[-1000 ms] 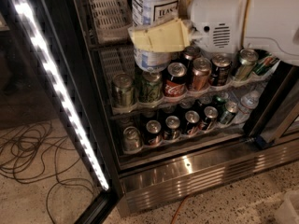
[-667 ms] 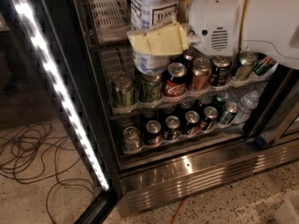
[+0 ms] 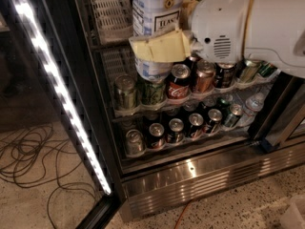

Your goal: Pick blue plastic bottle from top shelf of fridge

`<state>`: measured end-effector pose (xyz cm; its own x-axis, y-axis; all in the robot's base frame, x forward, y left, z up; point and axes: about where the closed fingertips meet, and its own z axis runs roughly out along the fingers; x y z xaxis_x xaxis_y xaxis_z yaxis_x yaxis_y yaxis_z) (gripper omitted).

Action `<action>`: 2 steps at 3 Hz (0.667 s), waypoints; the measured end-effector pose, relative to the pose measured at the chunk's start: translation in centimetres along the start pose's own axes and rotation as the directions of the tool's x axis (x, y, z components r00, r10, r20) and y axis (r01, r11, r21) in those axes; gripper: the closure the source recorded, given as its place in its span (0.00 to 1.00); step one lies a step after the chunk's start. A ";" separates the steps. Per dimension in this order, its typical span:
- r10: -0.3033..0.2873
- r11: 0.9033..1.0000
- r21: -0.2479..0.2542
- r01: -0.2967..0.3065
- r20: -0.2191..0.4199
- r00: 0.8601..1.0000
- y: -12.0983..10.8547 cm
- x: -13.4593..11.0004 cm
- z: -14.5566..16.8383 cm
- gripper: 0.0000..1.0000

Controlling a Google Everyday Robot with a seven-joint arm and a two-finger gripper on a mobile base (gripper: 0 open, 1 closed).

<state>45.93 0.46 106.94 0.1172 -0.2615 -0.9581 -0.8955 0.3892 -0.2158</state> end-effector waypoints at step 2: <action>0.013 1.000 -0.012 -0.013 0.001 1.000 1.0 0.5 0.2 1.00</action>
Offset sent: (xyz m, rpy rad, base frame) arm -0.2229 0.0138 -0.1258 0.1704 0.5610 0.0252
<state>45.15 0.89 106.16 0.1056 -0.2555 -0.9610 -0.9021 0.3819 -0.2007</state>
